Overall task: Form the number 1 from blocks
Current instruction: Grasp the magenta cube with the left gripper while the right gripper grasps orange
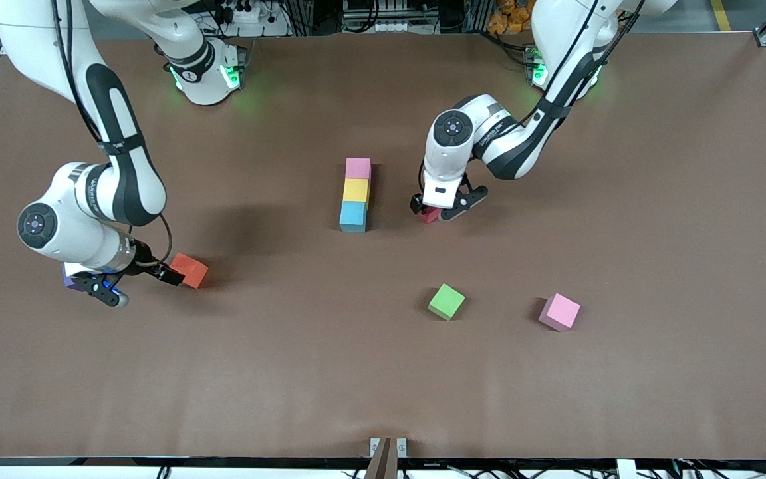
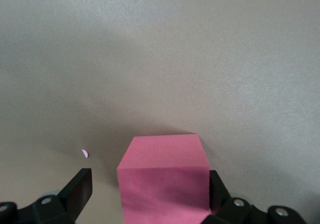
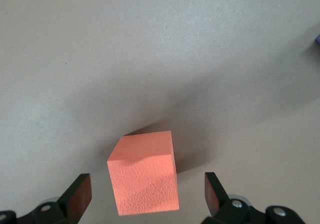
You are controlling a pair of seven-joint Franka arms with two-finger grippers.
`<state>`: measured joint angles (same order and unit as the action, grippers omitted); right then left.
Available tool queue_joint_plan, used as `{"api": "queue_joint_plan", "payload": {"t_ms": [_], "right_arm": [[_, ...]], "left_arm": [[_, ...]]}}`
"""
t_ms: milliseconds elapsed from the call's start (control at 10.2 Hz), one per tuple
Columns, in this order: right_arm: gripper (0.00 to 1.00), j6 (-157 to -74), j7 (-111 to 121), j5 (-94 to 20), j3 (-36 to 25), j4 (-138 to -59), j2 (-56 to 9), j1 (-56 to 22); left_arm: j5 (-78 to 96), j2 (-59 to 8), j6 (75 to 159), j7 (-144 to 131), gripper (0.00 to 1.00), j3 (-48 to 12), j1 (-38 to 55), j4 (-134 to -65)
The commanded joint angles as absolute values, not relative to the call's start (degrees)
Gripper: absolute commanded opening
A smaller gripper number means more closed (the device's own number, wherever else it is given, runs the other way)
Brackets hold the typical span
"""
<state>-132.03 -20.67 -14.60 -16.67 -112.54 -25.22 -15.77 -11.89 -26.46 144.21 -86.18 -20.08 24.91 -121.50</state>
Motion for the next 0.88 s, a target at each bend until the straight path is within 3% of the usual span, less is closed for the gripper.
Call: {"api": "queue_joint_plan", "payload": {"t_ms": [0,195,391,782], "right_arm": [[1.0,-131.7,-22.0,-15.3,-16.6,-110.6,-27.3,-16.1],[1.0,-131.7,-22.0,-15.3,-16.6,-110.6,-27.4,-16.3],[1.0,-131.7,-22.0,-15.3,-16.5,-110.3,-27.7,-16.3],[1.0,-131.5,-21.0,-22.7,-19.0,-109.3,-29.4,-19.3]], "left_arm": [[-13.2,-26.8,145.5,-89.1,1.0,-20.2,25.4,-121.6],[-13.4,-27.2,145.5,-88.9,1.0,-20.2,25.5,-121.5],[-16.9,-27.9,145.5,-88.9,0.04,-20.3,25.5,-121.5],[-18.0,-26.6,145.1,-88.8,0.0,-20.6,25.5,-121.1]]}}
